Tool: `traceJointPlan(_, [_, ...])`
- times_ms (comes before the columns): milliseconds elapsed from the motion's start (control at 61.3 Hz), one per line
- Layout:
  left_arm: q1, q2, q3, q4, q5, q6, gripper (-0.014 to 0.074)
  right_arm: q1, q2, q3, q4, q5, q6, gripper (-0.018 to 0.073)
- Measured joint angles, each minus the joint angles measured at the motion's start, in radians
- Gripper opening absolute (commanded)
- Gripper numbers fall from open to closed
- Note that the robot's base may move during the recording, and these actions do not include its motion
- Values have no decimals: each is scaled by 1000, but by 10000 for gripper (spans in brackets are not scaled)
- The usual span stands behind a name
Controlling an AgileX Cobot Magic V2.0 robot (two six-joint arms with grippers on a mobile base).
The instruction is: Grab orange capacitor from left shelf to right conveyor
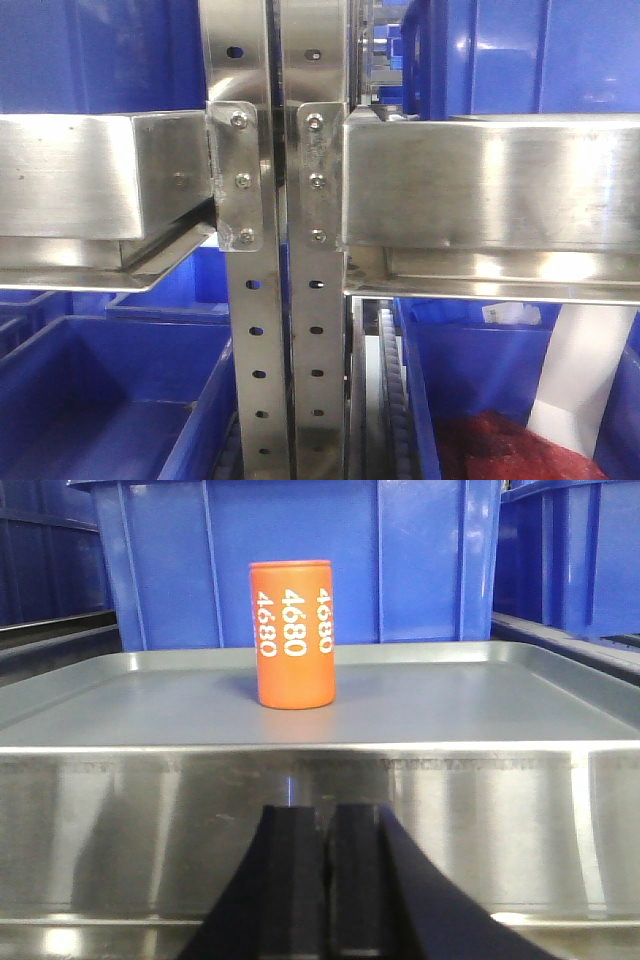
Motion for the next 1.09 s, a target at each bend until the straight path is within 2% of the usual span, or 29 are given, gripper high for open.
traceJointPlan(865, [0, 0, 0, 0, 0, 0, -127, 0, 0, 0, 0, 0, 0, 55])
traceJointPlan(1094, [0, 0, 0, 0, 0, 0, -127, 0, 0, -3, 0, -57, 0, 55])
